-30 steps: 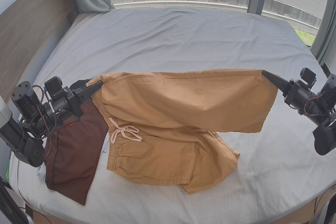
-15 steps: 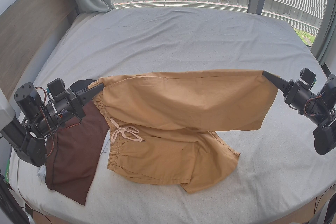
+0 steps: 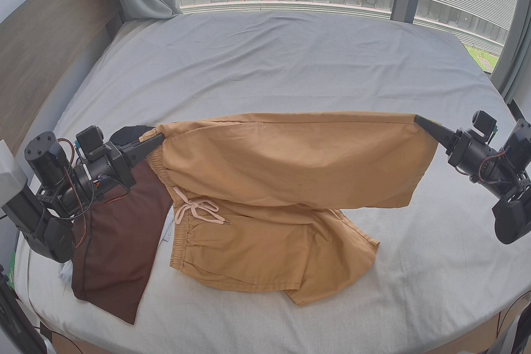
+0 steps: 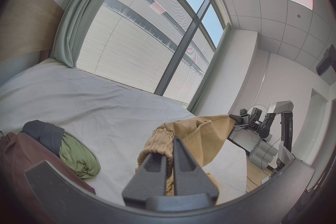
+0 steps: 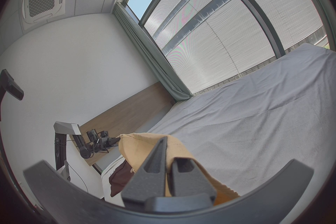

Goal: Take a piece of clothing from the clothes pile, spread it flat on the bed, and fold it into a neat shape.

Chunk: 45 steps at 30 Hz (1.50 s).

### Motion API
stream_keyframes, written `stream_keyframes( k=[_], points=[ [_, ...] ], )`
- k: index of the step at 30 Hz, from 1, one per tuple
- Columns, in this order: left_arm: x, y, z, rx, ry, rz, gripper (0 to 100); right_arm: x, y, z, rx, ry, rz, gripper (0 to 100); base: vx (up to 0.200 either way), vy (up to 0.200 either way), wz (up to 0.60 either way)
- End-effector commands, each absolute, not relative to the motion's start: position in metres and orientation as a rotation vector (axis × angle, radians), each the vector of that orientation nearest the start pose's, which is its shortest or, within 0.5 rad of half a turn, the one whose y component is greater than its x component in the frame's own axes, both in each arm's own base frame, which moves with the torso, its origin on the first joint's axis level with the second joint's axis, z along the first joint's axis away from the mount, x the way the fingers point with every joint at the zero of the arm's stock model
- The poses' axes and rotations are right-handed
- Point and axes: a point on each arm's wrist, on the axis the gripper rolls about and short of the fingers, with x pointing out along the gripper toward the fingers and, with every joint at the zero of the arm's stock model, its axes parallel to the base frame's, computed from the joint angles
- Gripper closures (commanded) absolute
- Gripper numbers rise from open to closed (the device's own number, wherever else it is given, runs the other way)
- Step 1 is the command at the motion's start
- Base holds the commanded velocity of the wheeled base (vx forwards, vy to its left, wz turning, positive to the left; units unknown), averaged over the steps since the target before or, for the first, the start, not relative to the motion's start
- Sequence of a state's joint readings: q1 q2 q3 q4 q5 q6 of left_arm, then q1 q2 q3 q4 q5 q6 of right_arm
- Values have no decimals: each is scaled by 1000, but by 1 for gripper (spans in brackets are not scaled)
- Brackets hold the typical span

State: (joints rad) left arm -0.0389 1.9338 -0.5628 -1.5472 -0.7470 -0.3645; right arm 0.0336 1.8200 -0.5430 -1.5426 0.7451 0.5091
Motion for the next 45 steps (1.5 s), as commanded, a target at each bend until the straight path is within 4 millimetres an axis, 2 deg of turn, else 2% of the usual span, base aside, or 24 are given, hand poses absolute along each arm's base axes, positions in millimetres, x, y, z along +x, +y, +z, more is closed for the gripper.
stream_keyframes(
  k=[1,33,39,45],
  points=[
    [310,-27,141,-282,-25,-802,100,291,24,169,387,-48,815,100,0,0,0],
    [311,-23,141,-282,-27,-789,100,294,27,164,378,-38,819,100,0,0,0],
    [312,-24,137,-288,-16,-785,100,301,26,156,373,-22,809,100,0,0,0],
    [322,-26,130,-293,-6,-771,100,312,25,147,379,-3,800,100,0,0,0]
  ],
)
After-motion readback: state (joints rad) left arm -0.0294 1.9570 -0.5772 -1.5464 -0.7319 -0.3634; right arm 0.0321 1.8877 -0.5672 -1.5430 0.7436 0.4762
